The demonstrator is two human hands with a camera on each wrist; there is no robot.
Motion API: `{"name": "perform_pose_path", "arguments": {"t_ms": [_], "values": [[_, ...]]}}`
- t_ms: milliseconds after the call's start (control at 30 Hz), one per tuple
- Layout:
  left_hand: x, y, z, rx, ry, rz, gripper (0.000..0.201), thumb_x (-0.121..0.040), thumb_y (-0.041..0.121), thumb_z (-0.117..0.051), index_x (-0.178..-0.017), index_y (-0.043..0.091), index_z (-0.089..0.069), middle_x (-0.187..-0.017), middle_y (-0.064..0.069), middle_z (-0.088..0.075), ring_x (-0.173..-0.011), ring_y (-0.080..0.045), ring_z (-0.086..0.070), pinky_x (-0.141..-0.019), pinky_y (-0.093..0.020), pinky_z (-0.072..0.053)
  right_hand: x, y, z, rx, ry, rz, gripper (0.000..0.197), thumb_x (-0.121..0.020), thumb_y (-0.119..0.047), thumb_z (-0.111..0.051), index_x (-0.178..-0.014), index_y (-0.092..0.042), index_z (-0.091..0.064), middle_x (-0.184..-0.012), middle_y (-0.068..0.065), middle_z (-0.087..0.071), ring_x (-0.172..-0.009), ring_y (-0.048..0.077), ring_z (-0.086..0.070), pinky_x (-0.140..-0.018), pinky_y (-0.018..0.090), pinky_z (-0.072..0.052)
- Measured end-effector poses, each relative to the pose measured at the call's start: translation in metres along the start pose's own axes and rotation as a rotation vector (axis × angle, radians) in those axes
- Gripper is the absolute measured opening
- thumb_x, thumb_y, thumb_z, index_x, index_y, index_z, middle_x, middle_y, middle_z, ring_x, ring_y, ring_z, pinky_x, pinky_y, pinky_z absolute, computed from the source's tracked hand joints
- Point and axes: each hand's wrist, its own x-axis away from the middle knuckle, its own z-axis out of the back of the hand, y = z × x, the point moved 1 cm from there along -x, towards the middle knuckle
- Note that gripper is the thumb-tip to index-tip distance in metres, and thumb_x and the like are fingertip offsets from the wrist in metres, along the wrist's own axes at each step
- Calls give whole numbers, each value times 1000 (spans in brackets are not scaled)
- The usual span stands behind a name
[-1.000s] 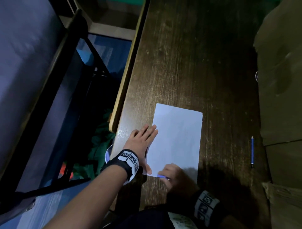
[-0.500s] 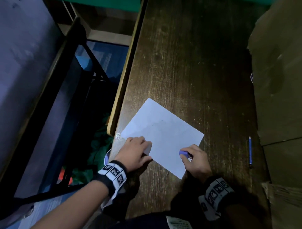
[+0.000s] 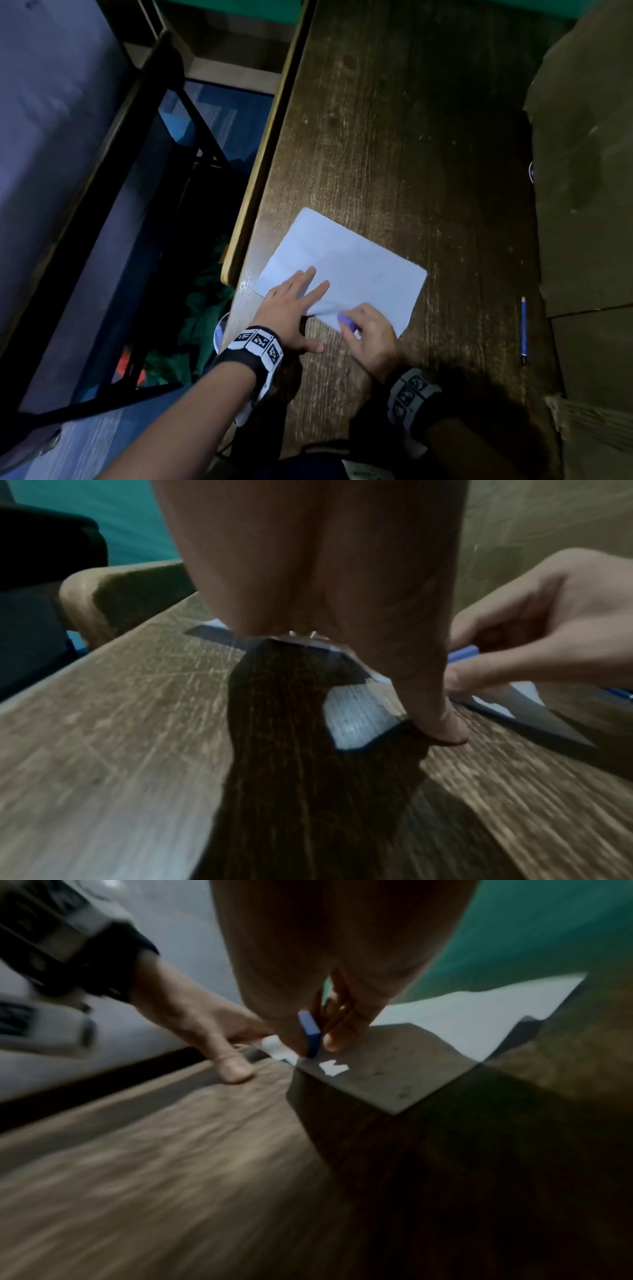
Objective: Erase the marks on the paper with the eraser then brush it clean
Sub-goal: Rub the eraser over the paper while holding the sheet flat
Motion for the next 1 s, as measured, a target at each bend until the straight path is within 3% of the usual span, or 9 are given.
{"name": "perform_pose_path", "arguments": {"t_ms": [67, 200, 333, 433, 500, 600, 700, 867, 1000], "values": [[-1, 0, 0, 8, -6, 9, 128, -69, 75, -76, -160, 41, 8, -166, 8, 28, -154, -16, 18, -123, -41, -8, -6, 5, 2, 0, 102, -86, 12, -86, -11, -71, -98, -14, -73, -81, -6, -54, -67, 1, -48, -65, 22, -49], [1, -1, 5, -28, -18, -20, 123, -70, 77, -73, -160, 43, 3, -166, 7, 28, -154, -18, 21, -124, -39, -2, 28, -15, -7, -62, 18, 21, 8, -84, -13, -72, -92, -14, -72, -79, -5, -55, -65, 3, -51, -60, 23, -50], [7, -3, 10, 136, 61, -73, 86, -78, 73, -67, -153, 45, -37, -170, 7, 5, -156, -17, 10, -127, -41, -5, 28, -26, 5, -74, 58, -7, 8, -80, -12, -75, -88, -14, -74, -77, -6, -59, -62, 4, -52, -56, 23, -48], [7, -8, 8, 242, 146, -101, 52, -87, 65, -66, -128, 34, -67, -167, 2, -22, -156, -22, -11, -123, -49, -19, 6, -21, 14, -76, 173, -18, 8, -84, -10, -74, -92, -12, -73, -84, -8, -59, -72, -2, -52, -67, 14, -46], [6, -10, 4, 245, 207, -100, 46, -82, 56, -77, -114, 23, -71, -159, -3, -36, -148, -28, -30, -119, -52, -28, -14, -5, 18, -13, 170, -97, 11, -89, -12, -70, -99, -13, -71, -107, -5, -61, -98, 1, -54, -87, 18, -47], [8, -15, -1, 237, 309, 33, 86, -69, 61, -84, -141, 26, -52, -164, 1, -24, -151, -28, -23, -122, -51, -22, -18, 8, 18, 122, 102, -187, 15, -94, -15, -64, -108, -15, -68, -127, -2, -61, -118, 13, -53, -102, 26, -41], [11, -27, -1, 123, 185, 127, 139, -62, 79, -75, -162, 19, 2, -168, 7, 14, -155, -15, 13, -127, -39, 2, 12, 1, 15, 186, 107, -30, 13, -89, -13, -62, -99, -15, -71, -106, -1, -70, -96, 20, -64, -88, 32, -52], [5, -31, 5, -51, 51, 15, 150, -56, 87, -71, -160, 25, 17, -164, 2, 32, -151, -19, 28, -125, -41, 12, 33, -9, 5, 8, -146, 8, 10, -90, -20, -61, -96, -16, -67, -91, -1, -60, -83, 16, -60, -76, 30, -51], [0, -29, 7, -54, -5, -16, 150, -55, 83, -75, -160, 28, 17, -163, 1, 34, -150, -20, 30, -123, -42, 15, -16, -24, -5, -24, -89, 53, 7, -86, -10, -71, -92, -9, -73, -85, 5, -66, -77, 19, -62, -75, 27, -52]]}}
